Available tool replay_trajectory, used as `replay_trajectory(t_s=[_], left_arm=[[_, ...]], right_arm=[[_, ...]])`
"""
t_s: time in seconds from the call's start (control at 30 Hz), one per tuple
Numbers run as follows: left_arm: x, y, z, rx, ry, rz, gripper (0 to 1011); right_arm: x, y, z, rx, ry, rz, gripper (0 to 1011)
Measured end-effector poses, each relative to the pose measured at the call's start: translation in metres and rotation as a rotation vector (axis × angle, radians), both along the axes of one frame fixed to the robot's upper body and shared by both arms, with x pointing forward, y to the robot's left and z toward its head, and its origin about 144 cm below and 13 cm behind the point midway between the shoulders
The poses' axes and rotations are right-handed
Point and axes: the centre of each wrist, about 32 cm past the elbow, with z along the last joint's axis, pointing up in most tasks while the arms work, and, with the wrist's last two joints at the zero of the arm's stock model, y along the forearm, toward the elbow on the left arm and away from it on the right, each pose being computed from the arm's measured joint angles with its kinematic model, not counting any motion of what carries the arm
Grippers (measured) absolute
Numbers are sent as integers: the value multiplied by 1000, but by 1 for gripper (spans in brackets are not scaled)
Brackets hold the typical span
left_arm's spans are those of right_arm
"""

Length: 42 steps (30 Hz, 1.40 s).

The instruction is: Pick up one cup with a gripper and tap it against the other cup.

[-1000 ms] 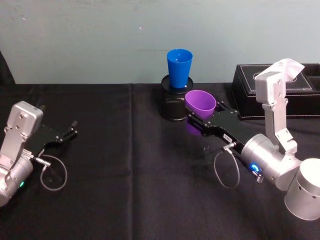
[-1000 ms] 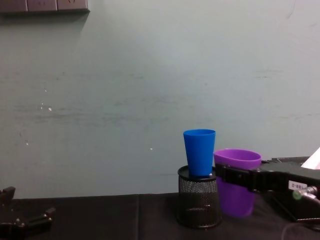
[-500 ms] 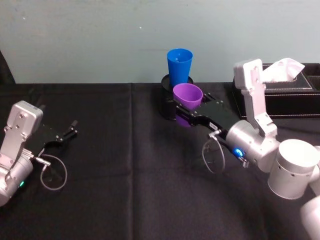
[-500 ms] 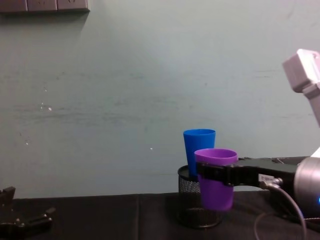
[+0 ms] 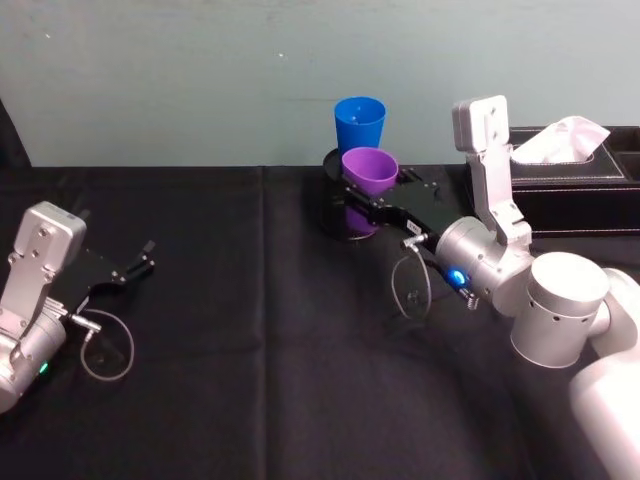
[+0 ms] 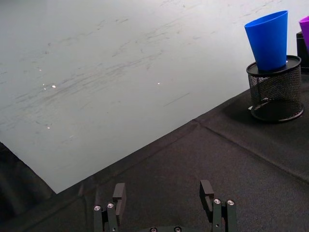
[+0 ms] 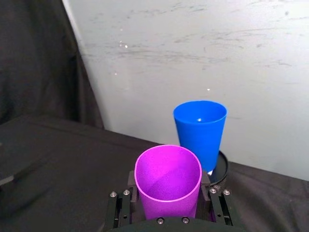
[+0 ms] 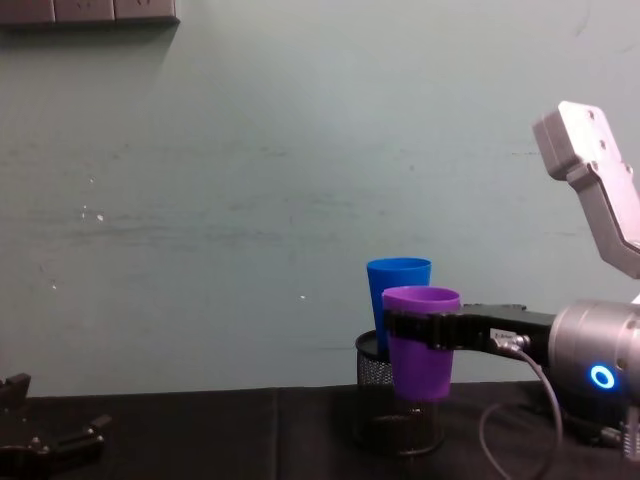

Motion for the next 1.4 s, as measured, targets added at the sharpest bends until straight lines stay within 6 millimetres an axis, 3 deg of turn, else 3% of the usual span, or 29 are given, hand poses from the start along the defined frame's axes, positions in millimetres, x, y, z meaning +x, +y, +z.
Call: replay_trajectory(t_s=[0.6,1.4], left_arm=[[0,0,0,0,0,0,1000],[0,0,0,0,0,0,1000]], right_arm=[[23,6,4,27,14,-30,726],[36,2,10,42,39,-39,726]])
